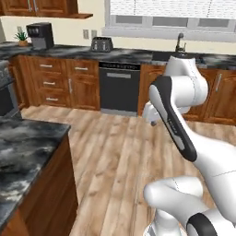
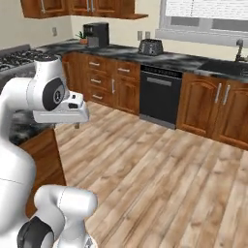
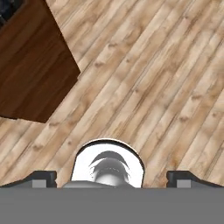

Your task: Move the drinks to the dining counter.

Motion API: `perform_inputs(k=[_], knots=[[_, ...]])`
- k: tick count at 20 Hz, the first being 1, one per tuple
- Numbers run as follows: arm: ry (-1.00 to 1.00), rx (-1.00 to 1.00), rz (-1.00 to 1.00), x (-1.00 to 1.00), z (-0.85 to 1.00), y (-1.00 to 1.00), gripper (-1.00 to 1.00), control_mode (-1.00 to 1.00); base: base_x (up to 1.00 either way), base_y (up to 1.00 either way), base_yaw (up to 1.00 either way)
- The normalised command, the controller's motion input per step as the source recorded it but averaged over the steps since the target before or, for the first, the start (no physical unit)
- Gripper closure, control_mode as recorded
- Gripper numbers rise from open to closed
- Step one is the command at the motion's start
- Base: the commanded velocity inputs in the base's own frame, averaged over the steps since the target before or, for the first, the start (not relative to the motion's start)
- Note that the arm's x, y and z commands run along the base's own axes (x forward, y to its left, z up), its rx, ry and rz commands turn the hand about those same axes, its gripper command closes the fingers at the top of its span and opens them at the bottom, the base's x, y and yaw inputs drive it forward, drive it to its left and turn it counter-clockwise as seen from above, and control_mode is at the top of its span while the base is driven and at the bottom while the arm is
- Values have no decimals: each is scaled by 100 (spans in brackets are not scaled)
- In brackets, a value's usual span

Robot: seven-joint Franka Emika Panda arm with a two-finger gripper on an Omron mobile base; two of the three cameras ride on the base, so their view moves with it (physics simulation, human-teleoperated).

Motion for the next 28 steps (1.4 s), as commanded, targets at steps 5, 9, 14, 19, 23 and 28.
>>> perform_inputs(k=[5, 9, 14, 19, 23, 28], knots=[[0, 0, 0, 0, 0, 0, -100, 100, 0, -26, -89], [0, 0, 0, 0, 0, 0, -100, 100, 26, -38, -70], [0, 0, 0, 0, 0, 0, -100, 100, 64, -47, -30], [0, 0, 0, 0, 0, 0, -100, 100, 99, 9, -5], [0, 0, 0, 0, 0, 0, -100, 100, 100, 26, -5], [0, 0, 0, 0, 0, 0, -100, 100, 100, 39, -11]])
